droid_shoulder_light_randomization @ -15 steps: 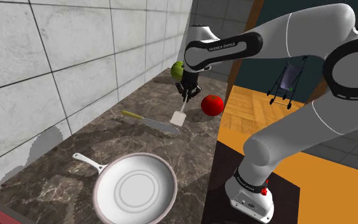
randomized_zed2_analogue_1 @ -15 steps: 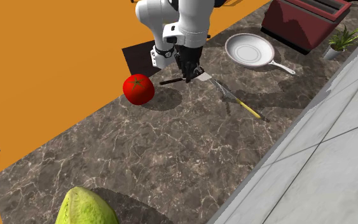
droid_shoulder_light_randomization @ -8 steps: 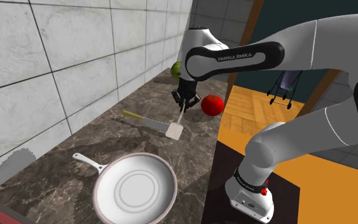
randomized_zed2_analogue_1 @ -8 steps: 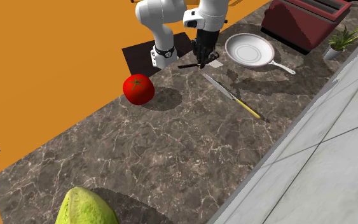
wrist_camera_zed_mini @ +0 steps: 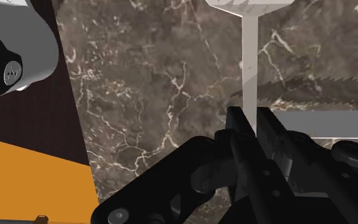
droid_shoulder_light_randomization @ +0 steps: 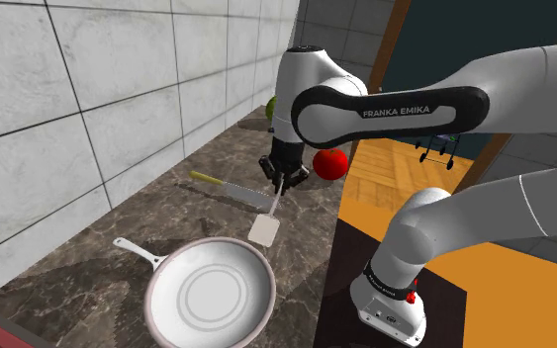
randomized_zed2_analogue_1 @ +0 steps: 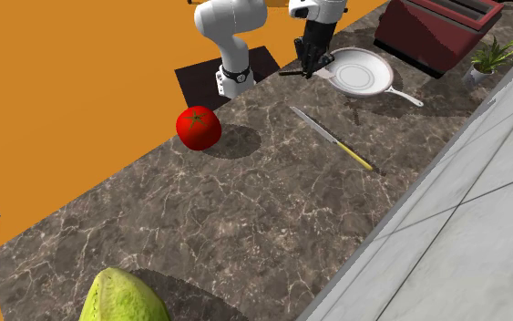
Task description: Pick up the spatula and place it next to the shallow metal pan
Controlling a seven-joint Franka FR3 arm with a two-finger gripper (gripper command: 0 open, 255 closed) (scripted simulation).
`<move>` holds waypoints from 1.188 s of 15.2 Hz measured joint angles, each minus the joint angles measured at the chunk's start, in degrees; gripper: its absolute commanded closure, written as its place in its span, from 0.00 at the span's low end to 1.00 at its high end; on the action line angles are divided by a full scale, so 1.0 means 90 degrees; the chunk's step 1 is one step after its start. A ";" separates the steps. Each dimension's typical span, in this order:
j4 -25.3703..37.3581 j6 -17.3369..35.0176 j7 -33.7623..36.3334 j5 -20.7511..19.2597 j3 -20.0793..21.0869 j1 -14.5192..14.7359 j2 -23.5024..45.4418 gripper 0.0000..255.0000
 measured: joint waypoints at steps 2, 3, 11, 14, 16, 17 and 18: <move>0.0019 -0.0084 0.0321 0.0194 0.0258 0.0186 -0.0092 1.00; 0.0044 -0.0176 0.0463 0.0280 0.0353 0.0280 -0.0173 1.00; 0.0381 -0.0436 0.1702 0.0968 0.1381 0.0855 -0.0266 1.00; 0.0690 -0.0500 0.2183 0.1150 0.1804 0.0946 -0.0129 1.00; 0.0910 -0.0509 0.2526 0.1269 0.2131 0.0980 -0.0003 1.00; 0.1019 -0.0510 0.2682 0.1313 0.2281 0.0982 0.0063 1.00; 0.1156 -0.0526 0.2850 0.1351 0.2440 0.0975 0.0137 1.00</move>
